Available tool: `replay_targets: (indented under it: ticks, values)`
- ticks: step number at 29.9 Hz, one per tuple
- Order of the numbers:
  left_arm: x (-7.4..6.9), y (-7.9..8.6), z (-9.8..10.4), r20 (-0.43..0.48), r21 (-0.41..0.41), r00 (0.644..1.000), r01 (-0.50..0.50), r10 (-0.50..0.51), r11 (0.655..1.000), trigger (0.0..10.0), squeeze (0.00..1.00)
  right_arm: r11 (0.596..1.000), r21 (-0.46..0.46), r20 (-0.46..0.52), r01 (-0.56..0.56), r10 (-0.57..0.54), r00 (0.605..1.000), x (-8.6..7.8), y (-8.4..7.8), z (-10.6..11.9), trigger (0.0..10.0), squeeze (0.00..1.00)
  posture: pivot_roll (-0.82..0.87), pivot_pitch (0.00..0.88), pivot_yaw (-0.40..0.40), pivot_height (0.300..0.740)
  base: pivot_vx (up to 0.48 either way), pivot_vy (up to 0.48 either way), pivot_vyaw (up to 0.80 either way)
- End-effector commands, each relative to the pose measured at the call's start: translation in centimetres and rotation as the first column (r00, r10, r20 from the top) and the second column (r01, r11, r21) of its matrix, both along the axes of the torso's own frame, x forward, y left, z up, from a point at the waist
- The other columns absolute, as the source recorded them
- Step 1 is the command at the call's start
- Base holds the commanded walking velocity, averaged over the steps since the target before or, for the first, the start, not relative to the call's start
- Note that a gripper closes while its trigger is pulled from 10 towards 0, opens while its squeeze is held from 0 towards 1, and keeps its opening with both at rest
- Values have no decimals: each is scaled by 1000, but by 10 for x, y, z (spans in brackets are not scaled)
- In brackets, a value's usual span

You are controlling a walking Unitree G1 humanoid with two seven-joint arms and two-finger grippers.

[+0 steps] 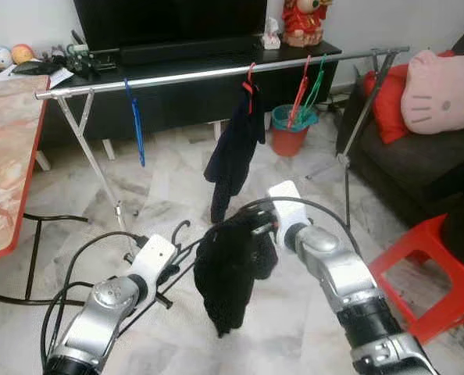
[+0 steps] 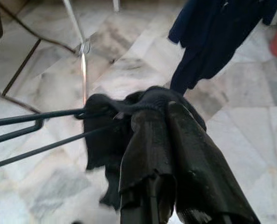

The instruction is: Hang hanger

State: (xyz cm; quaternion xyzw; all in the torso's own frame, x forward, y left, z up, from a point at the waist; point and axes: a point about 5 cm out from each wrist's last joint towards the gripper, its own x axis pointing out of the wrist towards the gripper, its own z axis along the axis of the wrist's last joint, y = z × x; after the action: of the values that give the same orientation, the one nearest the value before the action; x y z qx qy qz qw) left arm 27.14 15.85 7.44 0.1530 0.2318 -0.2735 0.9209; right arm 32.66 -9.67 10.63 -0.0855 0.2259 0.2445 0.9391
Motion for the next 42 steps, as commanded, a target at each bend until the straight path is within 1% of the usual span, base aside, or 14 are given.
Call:
replay_targets:
  ticks: [1, 3, 5, 7, 10, 12, 14, 17, 20, 29, 33, 34, 42]
  values:
    - [-5, -7, 6, 6, -37, 996, 89, -88, 995, 10000, 0, 1000, 7, 33, -6, 6, 999, 1, -1, 9, 10000, 0, 8, 0, -27, 740, 0, 0, 0]
    - [-8, -8, 6, 0, -41, 994, 113, -113, 993, 10000, 0, 1000, -1, 35, 0, 0, 999, 1, -3, 9, 10000, 0, 8, 0, -27, 740, 0, 0, 0]
    - [-12, -9, 7, -13, -55, 987, 161, -162, 985, 10000, 0, 1000, -8, 44, 15, -15, 999, 4, -7, 11, 10000, 0, 8, 0, -28, 740, 0, 0, 0]
    - [-14, -10, 8, -17, -64, 984, 179, -180, 982, 10000, 0, 1000, -10, 49, 24, -23, 999, 4, -9, 12, 10000, 0, 8, 0, -28, 740, 0, 0, 0]
    - [-21, -6, 8, -45, -65, 971, 232, -236, 970, 10000, 0, 996, -43, 71, 75, -72, 995, 11, -20, 14, 10000, 0, 8, 0, -28, 740, 0, 0, 0]
    - [-24, -4, 9, -53, -64, 966, 249, -252, 966, 10000, 0, 995, -54, 76, 89, -85, 993, 14, -23, 15, 10000, 0, 8, 0, -28, 740, 0, 0, 0]
    - [-23, -4, 9, -51, -66, 969, 238, -242, 969, 10000, 0, 995, -49, 77, 88, -84, 993, 15, -23, 16, 10000, 0, 8, 0, -28, 740, 0, 0, 0]
    - [-21, -5, 10, -42, -70, 972, 227, -230, 971, 10000, 0, 996, -38, 77, 83, -80, 994, 15, -21, 17, 10000, 0, 8, 0, -28, 740, 0, 0, 0]
    - [-17, -9, 8, -31, -76, 977, 209, -212, 975, 10000, 0, 997, -34, 62, 63, -61, 996, 11, -16, 12, 10000, 0, 14, 0, -33, 740, 0, 0, 0]
    - [-17, -15, 10, -24, -90, 972, 230, -233, 969, 10000, 0, 999, -30, 48, 34, -33, 998, 6, -10, 11, 10000, 0, 13, 0, -30, 740, 0, 0, 0]
    - [-14, -15, 10, -15, -71, 979, 201, -203, 977, 10000, 0, 1000, -19, 47, 22, -21, 999, 3, -5, 13, 10000, 0, 16, 0, -32, 740, 0, 0, 0]
    - [-11, -15, 10, -12, -68, 984, 176, -177, 982, 10000, 0, 1000, -13, 48, 15, -15, 999, 1, -2, 14, 10000, 0, 14, 0, -32, 740, 0, 0, 0]
    - [-6, -20, 10, 8, -63, 987, 161, -160, 985, 10000, 0, 1000, 15, 38, 5, -6, 999, -9, 3, 18, 10000, 0, 14, 0, -32, 740, 0, 0, 0]
